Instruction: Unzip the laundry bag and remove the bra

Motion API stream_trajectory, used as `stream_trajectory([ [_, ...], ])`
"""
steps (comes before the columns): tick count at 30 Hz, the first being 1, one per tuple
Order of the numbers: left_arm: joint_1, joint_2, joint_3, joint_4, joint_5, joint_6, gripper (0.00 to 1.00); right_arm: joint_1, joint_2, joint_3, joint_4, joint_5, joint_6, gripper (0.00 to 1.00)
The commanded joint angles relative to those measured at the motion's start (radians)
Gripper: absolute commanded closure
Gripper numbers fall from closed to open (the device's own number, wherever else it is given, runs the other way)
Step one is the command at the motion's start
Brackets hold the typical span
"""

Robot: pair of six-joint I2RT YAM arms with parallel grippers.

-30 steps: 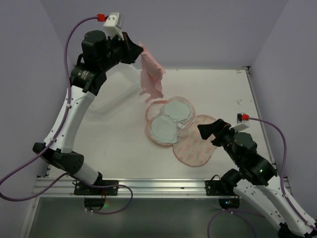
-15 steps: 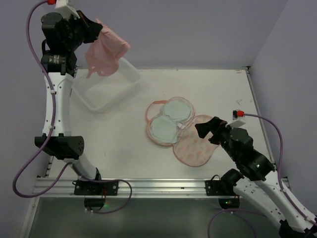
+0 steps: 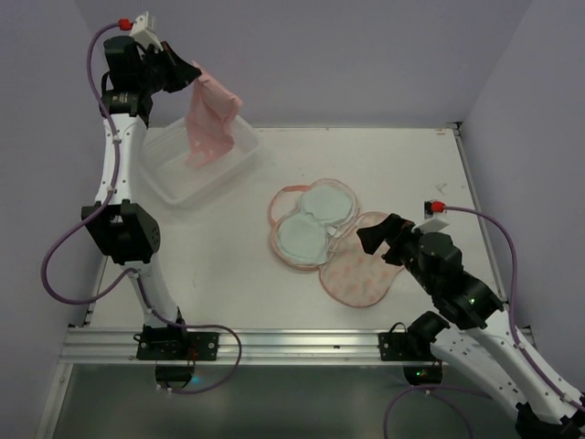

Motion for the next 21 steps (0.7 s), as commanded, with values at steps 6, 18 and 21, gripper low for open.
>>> stream_trajectory([
  [6, -0.001, 0.075, 0.043, 0.002, 0.091, 0.093, 1.00, -0.001, 0.036, 0.039, 0.051, 0.005, -0.026, 0.01],
  [18, 0.059, 0.213, -0.076, -0.193, -0.341, 0.407, 1.00, -0.001, 0.120, 0.039, 0.090, -0.040, -0.043, 0.01],
  [21, 0.060, 0.226, -0.085, -0.219, -0.458, 0.423, 1.00, -0.003, 0.145, 0.046, 0.088, -0.050, -0.044, 0.01],
])
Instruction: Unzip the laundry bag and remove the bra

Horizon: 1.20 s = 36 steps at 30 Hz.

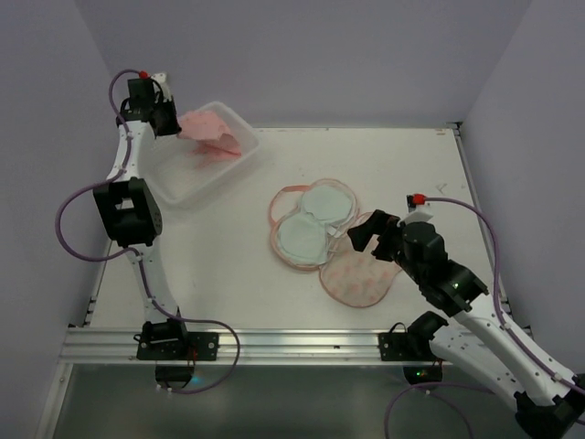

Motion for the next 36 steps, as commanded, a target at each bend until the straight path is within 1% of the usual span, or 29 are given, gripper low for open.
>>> stream_trajectory([
  [1, 0.009, 0.003, -0.022, -0.058, -0.214, 0.080, 1.00, -0.003, 0.024, 0.048, 0.040, -0.020, -0.017, 0.01],
  [2, 0.009, 0.000, -0.037, -0.055, -0.229, 0.083, 0.99, -0.001, 0.027, 0.048, 0.042, -0.025, -0.017, 0.01],
  [3, 0.009, 0.000, -0.040, -0.053, -0.237, 0.086, 0.94, -0.001, 0.032, 0.048, 0.043, -0.026, -0.018, 0.01],
  [4, 0.010, -0.001, -0.043, -0.053, -0.290, 0.088, 0.86, -0.001, 0.035, 0.050, 0.043, -0.026, -0.017, 0.01],
  [6, 0.010, -0.003, -0.043, -0.062, -0.327, 0.085, 0.80, -0.001, 0.044, 0.054, 0.045, -0.025, -0.017, 0.01],
  [8, 0.009, -0.010, -0.045, -0.087, -0.372, 0.080, 0.80, -0.001, 0.047, 0.057, 0.045, -0.025, -0.020, 0.01],
  [11, 0.009, -0.038, -0.066, -0.117, -0.384, 0.080, 0.80, -0.001, 0.047, 0.057, 0.050, -0.026, -0.020, 0.01],
  [13, 0.009, -0.070, -0.085, -0.119, -0.386, 0.075, 0.78, -0.001, 0.046, 0.051, 0.060, -0.029, -0.020, 0.01],
  [15, 0.009, -0.093, -0.099, -0.119, -0.380, 0.071, 0.73, -0.003, 0.046, 0.050, 0.066, -0.040, -0.018, 0.01],
  [18, 0.007, -0.130, -0.100, -0.128, -0.320, 0.051, 0.57, -0.003, 0.047, 0.048, 0.074, -0.046, -0.020, 0.01],
  [19, 0.007, -0.145, -0.102, -0.130, -0.267, 0.039, 0.43, -0.003, 0.049, 0.050, 0.073, -0.046, -0.020, 0.01],
  [21, -0.002, -0.194, -0.120, -0.131, -0.195, -0.007, 0.30, -0.003, 0.046, 0.051, 0.074, -0.040, -0.023, 0.01],
  [22, -0.011, -0.214, -0.131, -0.124, -0.133, -0.027, 0.20, -0.001, 0.044, 0.051, 0.074, -0.029, -0.023, 0.01],
  [25, -0.069, -0.311, -0.224, -0.085, -0.059, -0.134, 0.11, -0.001, 0.035, 0.045, 0.074, -0.014, -0.019, 0.01],
  [26, -0.111, -0.337, -0.297, -0.070, -0.050, -0.164, 0.11, -0.001, 0.032, 0.042, 0.074, -0.005, -0.017, 0.01],
  [27, -0.128, -0.387, -0.339, -0.037, -0.039, -0.208, 0.10, -0.003, 0.024, 0.038, 0.074, 0.000, -0.011, 0.01],
  [28, -0.170, -0.412, -0.376, -0.023, -0.042, -0.230, 0.10, -0.001, 0.020, 0.033, 0.074, 0.006, -0.008, 0.01],
  [29, -0.229, -0.432, -0.452, -0.009, -0.038, -0.250, 0.09, -0.001, 0.015, 0.030, 0.074, 0.011, -0.006, 0.01],
  [31, -0.287, -0.492, -0.528, 0.042, -0.013, -0.291, 0.09, -0.003, -0.002, 0.016, 0.073, 0.017, 0.001, 0.01],
  [32, -0.345, -0.510, -0.610, 0.060, -0.012, -0.311, 0.10, -0.001, -0.009, 0.010, 0.074, 0.018, 0.003, 0.01],
  [33, -0.373, -0.548, -0.655, 0.101, -0.001, -0.346, 0.11, -0.003, -0.016, 0.001, 0.074, 0.021, 0.008, 0.01],
  [34, -0.402, -0.566, -0.695, 0.116, -0.002, -0.368, 0.14, -0.003, -0.029, -0.002, 0.073, 0.023, 0.009, 0.01],
  [35, -0.460, -0.582, -0.774, 0.131, -0.002, -0.391, 0.16, -0.001, -0.035, -0.007, 0.073, 0.021, 0.011, 0.01],
  [36, -0.488, -0.611, -0.819, 0.170, 0.008, -0.441, 0.18, -0.003, -0.043, -0.016, 0.073, 0.020, 0.012, 0.01],
])
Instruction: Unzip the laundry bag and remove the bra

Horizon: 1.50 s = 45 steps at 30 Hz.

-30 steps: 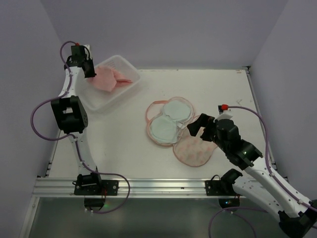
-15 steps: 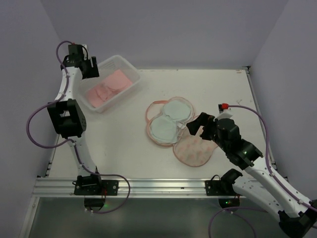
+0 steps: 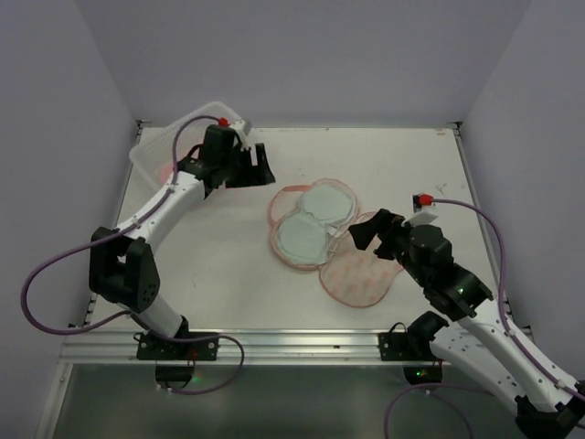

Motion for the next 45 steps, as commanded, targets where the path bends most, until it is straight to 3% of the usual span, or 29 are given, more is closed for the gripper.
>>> stream_trajectory([
  [1, -0.088, -0.071, -0.198, 0.111, 0.042, -0.164, 0.19, -0.003, -0.034, -0.023, 0.033, 0.030, 0.016, 0.01],
  [5, -0.252, -0.109, -0.335, 0.191, -0.010, -0.253, 0.25, -0.003, -0.063, -0.049, 0.033, 0.024, 0.035, 0.01],
  [14, -0.362, -0.030, -0.377, 0.220, -0.107, -0.270, 0.37, -0.001, -0.088, -0.086, 0.032, 0.008, 0.062, 0.01],
  [29, -0.368, -0.002, -0.357, 0.179, -0.277, -0.261, 0.43, -0.001, -0.131, -0.117, 0.018, -0.016, 0.090, 0.01],
  [35, -0.368, 0.035, -0.357, 0.182, -0.239, -0.255, 0.44, -0.001, -0.122, -0.117, 0.018, -0.015, 0.098, 0.01],
  [45, -0.379, 0.096, -0.363, 0.238, -0.210, -0.251, 0.59, -0.001, -0.115, -0.126, 0.018, -0.024, 0.115, 0.01],
])
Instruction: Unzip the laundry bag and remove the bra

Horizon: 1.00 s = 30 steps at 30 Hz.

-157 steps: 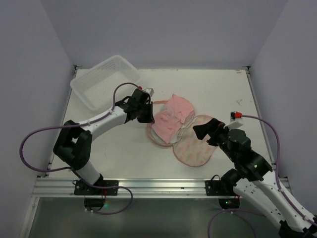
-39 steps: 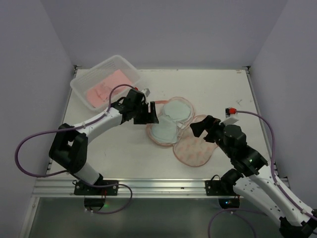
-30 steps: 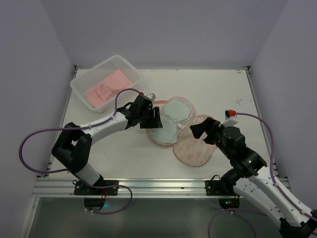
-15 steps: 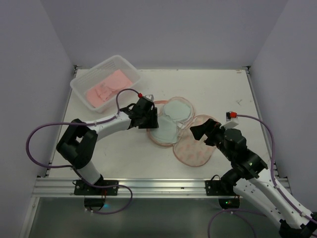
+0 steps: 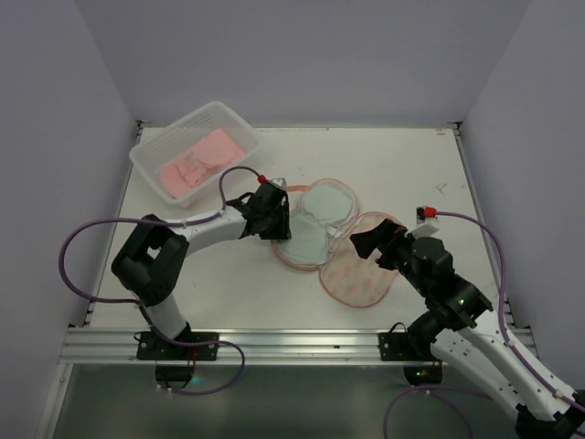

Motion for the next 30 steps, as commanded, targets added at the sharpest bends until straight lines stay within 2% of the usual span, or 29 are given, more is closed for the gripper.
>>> stream_trajectory([
  [1, -0.017, 0.032, 0.026, 0.050, 0.021, -0.001, 0.60, -0.003, 0.001, -0.008, 0.011, -0.007, 0.023, 0.01],
  [4, -0.023, 0.049, 0.026, 0.058, 0.040, -0.007, 0.66, -0.001, -0.007, -0.013, 0.011, -0.007, 0.029, 0.01],
  [5, -0.024, 0.052, 0.026, 0.059, 0.041, -0.007, 0.71, -0.001, -0.009, -0.015, 0.011, -0.009, 0.030, 0.01],
  [6, -0.024, 0.052, 0.026, 0.059, 0.041, -0.007, 0.85, -0.001, -0.010, -0.016, 0.011, -0.007, 0.032, 0.01],
  [8, -0.024, 0.038, 0.029, 0.056, 0.044, -0.003, 0.98, -0.001, -0.016, -0.016, 0.011, -0.004, 0.032, 0.01],
  [9, -0.024, 0.030, 0.034, 0.049, 0.044, 0.010, 1.00, -0.003, -0.019, -0.016, 0.010, -0.004, 0.033, 0.01],
  [13, -0.024, -0.029, 0.093, 0.012, 0.018, 0.069, 1.00, -0.001, -0.033, -0.007, -0.007, 0.010, 0.032, 0.01],
  [19, -0.023, -0.172, 0.218, -0.010, 0.009, 0.235, 1.00, -0.001, -0.070, 0.004, -0.027, 0.050, 0.024, 0.01],
  [24, -0.017, -0.212, 0.446, -0.116, -0.063, 0.388, 1.00, -0.001, -0.081, 0.015, -0.034, 0.057, 0.020, 0.02],
  [27, 0.020, -0.218, 0.582, -0.172, -0.074, 0.450, 1.00, -0.003, -0.087, 0.022, -0.039, 0.062, 0.012, 0.02],
  [30, 0.110, -0.207, 0.685, -0.224, -0.036, 0.481, 1.00, -0.003, -0.087, 0.031, -0.041, 0.067, 0.003, 0.02],
])
